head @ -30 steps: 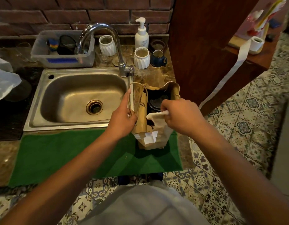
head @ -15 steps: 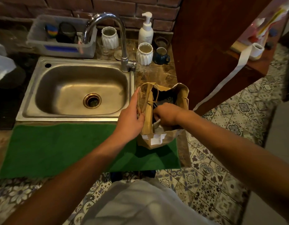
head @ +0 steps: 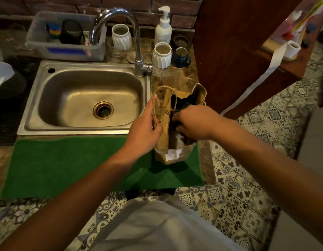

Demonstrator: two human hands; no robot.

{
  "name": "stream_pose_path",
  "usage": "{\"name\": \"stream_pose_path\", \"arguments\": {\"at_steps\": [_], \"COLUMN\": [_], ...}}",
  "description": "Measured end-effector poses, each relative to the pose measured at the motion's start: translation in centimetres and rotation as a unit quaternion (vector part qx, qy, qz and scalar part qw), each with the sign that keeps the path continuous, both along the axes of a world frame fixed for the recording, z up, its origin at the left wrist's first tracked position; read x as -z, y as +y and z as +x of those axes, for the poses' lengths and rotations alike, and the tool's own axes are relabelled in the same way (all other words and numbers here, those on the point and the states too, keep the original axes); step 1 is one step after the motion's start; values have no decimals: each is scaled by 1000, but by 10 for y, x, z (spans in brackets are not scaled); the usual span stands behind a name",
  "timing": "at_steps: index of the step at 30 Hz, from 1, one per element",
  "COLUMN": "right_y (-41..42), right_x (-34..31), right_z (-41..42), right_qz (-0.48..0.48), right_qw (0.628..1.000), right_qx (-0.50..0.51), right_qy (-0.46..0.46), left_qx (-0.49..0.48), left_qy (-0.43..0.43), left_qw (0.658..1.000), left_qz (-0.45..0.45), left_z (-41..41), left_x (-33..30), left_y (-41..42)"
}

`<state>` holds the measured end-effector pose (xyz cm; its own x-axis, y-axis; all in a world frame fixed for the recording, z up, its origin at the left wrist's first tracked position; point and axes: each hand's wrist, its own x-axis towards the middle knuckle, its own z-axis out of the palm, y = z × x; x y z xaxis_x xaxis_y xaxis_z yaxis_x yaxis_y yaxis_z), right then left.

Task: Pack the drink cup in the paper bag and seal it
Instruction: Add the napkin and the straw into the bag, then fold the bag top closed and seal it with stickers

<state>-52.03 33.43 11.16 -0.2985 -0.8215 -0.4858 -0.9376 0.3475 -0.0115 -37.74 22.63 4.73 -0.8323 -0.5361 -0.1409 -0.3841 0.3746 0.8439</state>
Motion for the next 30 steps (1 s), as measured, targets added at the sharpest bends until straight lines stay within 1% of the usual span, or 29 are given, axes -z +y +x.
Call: {"name": "stream_pose_path", "arguments": {"at_steps": [2, 4, 5, 6, 7, 9, 10, 11, 14, 16, 20, 23, 25, 27, 30], "right_y": [9, 22, 30, 38, 45, 57, 62, 65, 68, 64, 54, 48, 49, 52, 54], "right_x": [-19, -32, -34, -34, -31, -21, -14, -6, 17, 28, 41, 43, 42, 40, 33], "right_z": [-8, -21, -31, -44, -58, -77, -82, -83, -79, -75, -67, -56, -47, -40, -31], "right_qz": [-98, -231, -279, -297, -280, -180, -140, -122, -144, -172, -213, -212, -243, -282, -304], "right_qw": [995, 970, 955, 946, 947, 966, 971, 972, 950, 938, 925, 929, 922, 921, 940], "right_qx": [20, 74, 103, 129, 154, 187, 192, 192, 196, 198, 223, 224, 225, 196, 86], "right_qy": [-4, 0, 8, 20, 29, 15, -14, -58, -194, -226, -223, -206, -203, -184, -131], "left_qx": [19, 53, 74, 94, 112, 144, 160, 178, 219, 243, 281, 261, 244, 235, 233], "left_qy": [-7, -20, -24, -24, -23, -24, -31, -37, -48, -54, -70, -61, -58, -64, -73], "left_qw": [1000, 998, 996, 994, 992, 987, 983, 978, 972, 966, 953, 960, 966, 968, 968], "left_qz": [-8, -22, -35, -47, -56, -73, -89, -101, -71, -75, -90, -75, -65, -60, -54], "left_z": [-2, -4, -5, -7, -9, -14, -17, -20, -31, -37, -40, -36, -31, -25, -19], "left_x": [-1, -3, -3, -5, -7, -13, -15, -18, -25, -30, -39, -42, -42, -42, -40], "left_y": [-6, -14, -19, -23, -28, -40, -45, -51, -65, -72, -84, -91, -99, -108, -119]}}
